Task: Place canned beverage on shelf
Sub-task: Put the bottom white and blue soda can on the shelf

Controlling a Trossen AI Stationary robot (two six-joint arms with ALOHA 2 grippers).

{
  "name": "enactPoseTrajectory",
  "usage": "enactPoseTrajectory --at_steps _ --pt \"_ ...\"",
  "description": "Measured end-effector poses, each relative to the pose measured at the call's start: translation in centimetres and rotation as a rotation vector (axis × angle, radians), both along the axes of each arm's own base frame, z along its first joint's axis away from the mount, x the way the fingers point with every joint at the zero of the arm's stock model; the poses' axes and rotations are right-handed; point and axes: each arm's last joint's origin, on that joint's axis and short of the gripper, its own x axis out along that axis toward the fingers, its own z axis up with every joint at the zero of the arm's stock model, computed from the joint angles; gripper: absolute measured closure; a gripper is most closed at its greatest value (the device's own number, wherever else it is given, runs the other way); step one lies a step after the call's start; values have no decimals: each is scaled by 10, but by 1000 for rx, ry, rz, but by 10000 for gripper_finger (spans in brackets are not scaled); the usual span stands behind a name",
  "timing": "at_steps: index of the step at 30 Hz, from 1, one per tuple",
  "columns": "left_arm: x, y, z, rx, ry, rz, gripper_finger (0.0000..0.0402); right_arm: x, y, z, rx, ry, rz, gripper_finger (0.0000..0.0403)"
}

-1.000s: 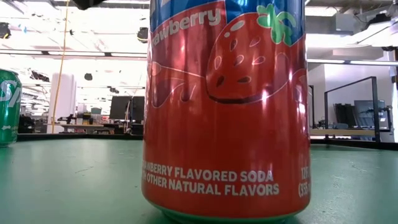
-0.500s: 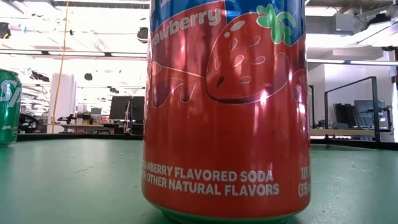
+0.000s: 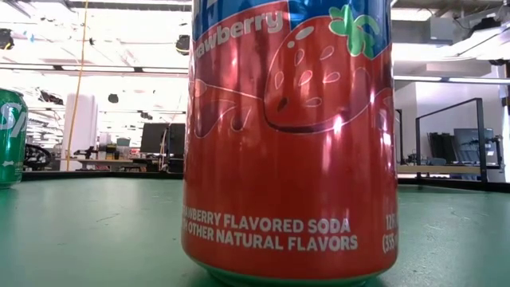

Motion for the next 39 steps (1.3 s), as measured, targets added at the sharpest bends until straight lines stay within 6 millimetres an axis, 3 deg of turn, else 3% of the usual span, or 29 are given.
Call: enactPoseTrajectory --at_steps 8,29,39 --pt "-7 3 -22 123 255 72 70 -1 2 0 -11 0 -7 83" --pt "-12 -22 -51 168 419 86 70 -2 -3 -8 -68 71 -12 83" --pt "-9 -22 -54 188 426 83 70 -2 -3 -8 -89 65 -6 83"
